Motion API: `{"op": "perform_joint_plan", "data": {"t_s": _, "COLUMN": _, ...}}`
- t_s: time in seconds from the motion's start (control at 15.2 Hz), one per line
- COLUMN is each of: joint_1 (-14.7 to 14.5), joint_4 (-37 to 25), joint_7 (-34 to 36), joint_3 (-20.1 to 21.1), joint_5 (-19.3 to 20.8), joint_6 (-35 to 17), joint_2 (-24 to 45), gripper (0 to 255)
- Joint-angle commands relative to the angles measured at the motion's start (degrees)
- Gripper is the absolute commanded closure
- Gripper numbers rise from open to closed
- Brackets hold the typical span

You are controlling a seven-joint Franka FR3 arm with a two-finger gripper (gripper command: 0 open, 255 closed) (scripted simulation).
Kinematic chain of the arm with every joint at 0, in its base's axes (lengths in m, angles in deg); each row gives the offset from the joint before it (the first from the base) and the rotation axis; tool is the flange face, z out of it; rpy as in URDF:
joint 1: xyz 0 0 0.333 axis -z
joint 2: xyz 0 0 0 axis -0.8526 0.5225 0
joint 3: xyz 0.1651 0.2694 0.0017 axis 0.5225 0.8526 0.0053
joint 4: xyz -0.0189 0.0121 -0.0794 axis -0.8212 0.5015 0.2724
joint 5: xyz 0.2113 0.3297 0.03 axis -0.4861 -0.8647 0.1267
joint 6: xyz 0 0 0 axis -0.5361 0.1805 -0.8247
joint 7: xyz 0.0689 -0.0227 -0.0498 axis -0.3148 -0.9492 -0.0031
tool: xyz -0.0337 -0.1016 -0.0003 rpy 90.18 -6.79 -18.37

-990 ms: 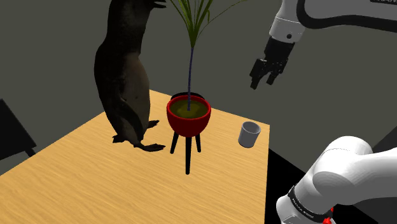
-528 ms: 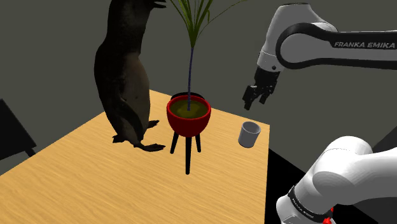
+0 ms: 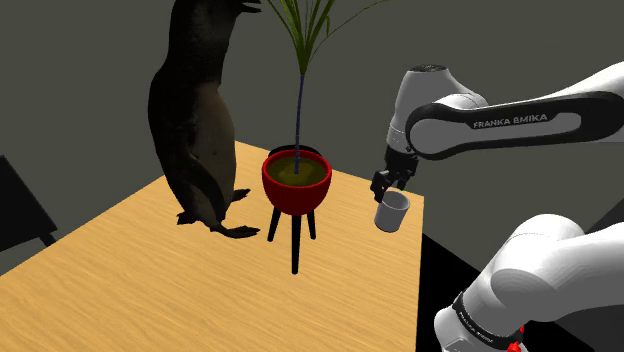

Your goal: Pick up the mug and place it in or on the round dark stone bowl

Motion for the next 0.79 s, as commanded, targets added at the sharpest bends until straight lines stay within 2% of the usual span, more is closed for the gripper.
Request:
{"op": "perform_joint_plan", "data": {"t_s": 0.0, "joint_1": 0.18, "joint_4": 2.47, "joint_7": 0.39, "joint_3": 0.34, "joint_5": 0.61, "joint_6": -4.46, "joint_2": 2.62, "gripper": 0}}
{"op": "perform_joint_plan", "data": {"t_s": 0.53, "joint_1": 0.63, "joint_4": 6.29, "joint_7": 0.63, "joint_3": 0.20, "joint_5": 1.20, "joint_6": -12.31, "joint_2": 6.67, "gripper": 0}}
{"op": "perform_joint_plan", "data": {"t_s": 0.73, "joint_1": 0.63, "joint_4": 6.29, "joint_7": 0.63, "joint_3": 0.20, "joint_5": 1.20, "joint_6": -12.31, "joint_2": 6.66, "gripper": 0}}
